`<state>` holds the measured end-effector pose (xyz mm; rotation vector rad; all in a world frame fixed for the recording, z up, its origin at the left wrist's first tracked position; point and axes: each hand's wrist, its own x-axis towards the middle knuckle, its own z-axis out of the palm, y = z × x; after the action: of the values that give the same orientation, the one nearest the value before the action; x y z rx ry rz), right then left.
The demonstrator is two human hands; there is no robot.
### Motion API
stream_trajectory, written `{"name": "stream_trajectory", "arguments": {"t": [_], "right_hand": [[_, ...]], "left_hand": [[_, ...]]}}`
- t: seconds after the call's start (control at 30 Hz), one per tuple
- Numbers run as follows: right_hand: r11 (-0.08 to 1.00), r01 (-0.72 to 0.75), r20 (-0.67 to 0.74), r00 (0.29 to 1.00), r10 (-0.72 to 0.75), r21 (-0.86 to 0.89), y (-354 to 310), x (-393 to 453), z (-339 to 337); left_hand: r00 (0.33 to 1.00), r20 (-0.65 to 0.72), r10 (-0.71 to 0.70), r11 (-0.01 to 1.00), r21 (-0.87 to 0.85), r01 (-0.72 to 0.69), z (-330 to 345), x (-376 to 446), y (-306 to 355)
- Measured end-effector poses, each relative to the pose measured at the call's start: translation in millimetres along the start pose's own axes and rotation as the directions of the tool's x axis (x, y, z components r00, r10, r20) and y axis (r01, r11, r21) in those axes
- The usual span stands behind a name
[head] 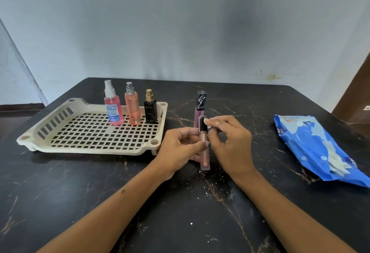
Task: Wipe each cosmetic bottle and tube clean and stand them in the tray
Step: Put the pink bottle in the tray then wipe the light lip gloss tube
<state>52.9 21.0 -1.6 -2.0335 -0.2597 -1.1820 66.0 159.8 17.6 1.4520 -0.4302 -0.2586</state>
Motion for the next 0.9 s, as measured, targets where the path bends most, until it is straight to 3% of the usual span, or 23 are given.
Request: {"name": "stream_trajectory", "arguments": {"t": [0.17,0.37,0.5,0.7,0.9], "right_hand": [[0.988,0.154,0.037,0.987,-0.154,-0.013,-4.3,-3.1,-3.1],[1.0,0.012,-0.029,1.0,-0.012,0.017,1.3,1.0,-3.6],[0.992,0.122,0.021,0.992,-0.122,0.021,-5.1,-3.5,-3.4],[1.0,0.02,-0.03,0.999,-0.02,0.003,-0.4,0.8,-3.7],[0.992,0.123,0.02,0.992,-0.123,-0.021,-3.9,-1.8,-4.9]], "left_hand": [[1.0,0.024,0.005,1.0,-0.017,-0.005,-0.7,-1.5,1.6],[0.997,0.081,0.02,1.0,0.021,-0.021,-1.9,-2.2,2.1],[0.999,0.037,0.034,0.999,-0.015,-0.034,-1.5,-2.3,1.7],[0.999,0.004,0.042,0.997,0.06,-0.043,-0.6,-0.9,1.0],[0.997,-0.008,0.072,0.992,0.104,-0.071,-1.2,-1.5,-0.6]]}}
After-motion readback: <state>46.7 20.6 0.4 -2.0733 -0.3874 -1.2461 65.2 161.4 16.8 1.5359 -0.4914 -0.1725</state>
